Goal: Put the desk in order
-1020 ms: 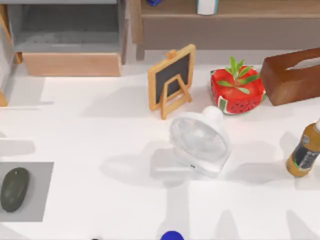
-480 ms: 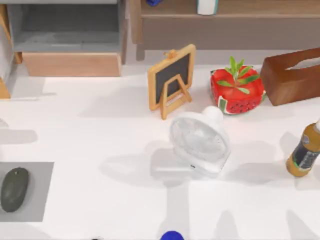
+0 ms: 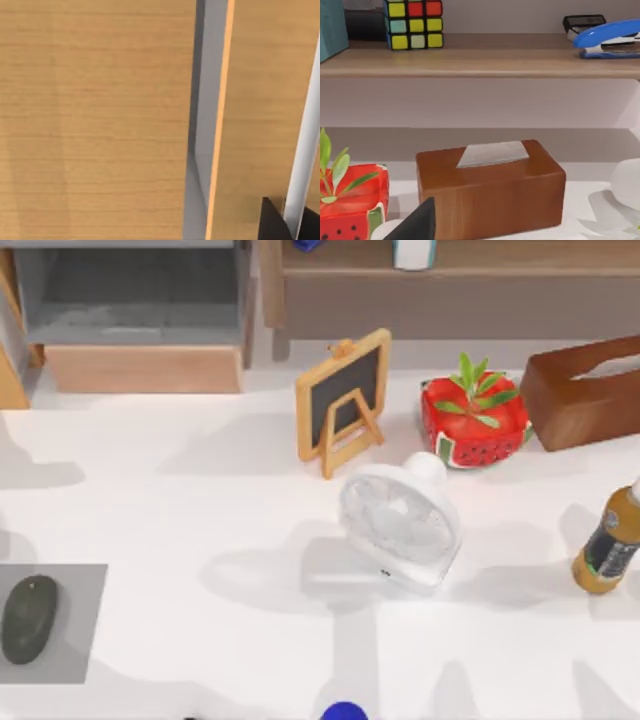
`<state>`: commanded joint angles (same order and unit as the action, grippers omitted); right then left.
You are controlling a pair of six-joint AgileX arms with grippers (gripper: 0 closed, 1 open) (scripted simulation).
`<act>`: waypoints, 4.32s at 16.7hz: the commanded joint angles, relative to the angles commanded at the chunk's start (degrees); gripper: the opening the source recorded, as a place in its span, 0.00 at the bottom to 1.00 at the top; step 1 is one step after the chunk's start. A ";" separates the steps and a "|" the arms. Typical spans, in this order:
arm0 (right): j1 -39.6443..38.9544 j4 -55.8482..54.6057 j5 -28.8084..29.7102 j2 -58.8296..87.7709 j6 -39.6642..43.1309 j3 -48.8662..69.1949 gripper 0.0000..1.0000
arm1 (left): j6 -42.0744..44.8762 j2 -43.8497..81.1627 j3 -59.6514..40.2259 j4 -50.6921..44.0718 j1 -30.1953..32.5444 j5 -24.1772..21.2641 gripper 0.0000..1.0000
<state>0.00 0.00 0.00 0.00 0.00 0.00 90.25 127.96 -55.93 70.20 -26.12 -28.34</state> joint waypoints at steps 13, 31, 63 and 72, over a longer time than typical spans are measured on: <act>0.00 0.00 0.00 0.00 0.00 0.00 1.00 | -0.26 7.32 -15.88 -8.59 3.59 3.73 0.00; 0.00 0.00 0.00 0.00 0.00 0.00 1.00 | -0.26 7.32 -15.88 -8.59 3.59 3.73 1.00; 0.00 0.00 0.00 0.00 0.00 0.00 1.00 | -38.11 -11.44 4.33 0.54 40.71 34.60 1.00; 0.00 0.00 0.00 0.00 0.00 0.00 1.00 | -74.10 -4.20 -23.24 -17.21 66.78 62.66 1.00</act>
<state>0.00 0.00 0.00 0.00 0.00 0.00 16.15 123.76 -79.17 52.99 40.66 34.31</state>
